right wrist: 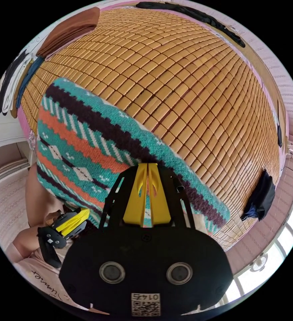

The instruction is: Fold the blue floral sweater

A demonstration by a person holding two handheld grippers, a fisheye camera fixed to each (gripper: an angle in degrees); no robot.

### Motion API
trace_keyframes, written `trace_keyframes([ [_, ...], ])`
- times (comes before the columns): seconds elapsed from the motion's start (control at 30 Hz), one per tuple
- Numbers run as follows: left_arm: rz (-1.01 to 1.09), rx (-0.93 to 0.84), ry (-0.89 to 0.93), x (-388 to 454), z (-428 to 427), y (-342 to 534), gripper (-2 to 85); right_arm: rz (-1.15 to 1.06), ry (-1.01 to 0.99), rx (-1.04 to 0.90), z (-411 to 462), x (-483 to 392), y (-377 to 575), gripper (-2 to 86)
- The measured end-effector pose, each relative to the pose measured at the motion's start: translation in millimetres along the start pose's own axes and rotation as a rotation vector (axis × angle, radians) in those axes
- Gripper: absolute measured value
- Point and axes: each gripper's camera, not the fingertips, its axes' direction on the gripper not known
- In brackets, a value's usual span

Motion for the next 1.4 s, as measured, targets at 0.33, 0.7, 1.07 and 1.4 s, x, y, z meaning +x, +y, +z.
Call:
trace_keyframes([
  [0.33, -0.070, 0.053, 0.136, -28.6, -3.7, 10.8, -0.9, 0.079, -0.170, 0.451, -3.4, 74.0, 119.6, -0.5],
  [0.7, -0.003, 0.189, 0.195, 11.7, -33.1, -22.8, 8.3, 0.576, -0.330, 0.467, 107.6, 187.6, 418.9, 9.3],
  [1.07, 0.295, 0.118, 0.227, 99.0, -21.4, -95.9, 15.0, 0.478, -0.558, 0.395, 181.3, 249.4, 443.2, 3.1],
  [1.4, 0.366, 0.103, 0.217, 123.1, -30.5, -146.0, 16.4, 0.264, -0.849, 0.630, 134.0, 240.3, 504.9, 2.6],
])
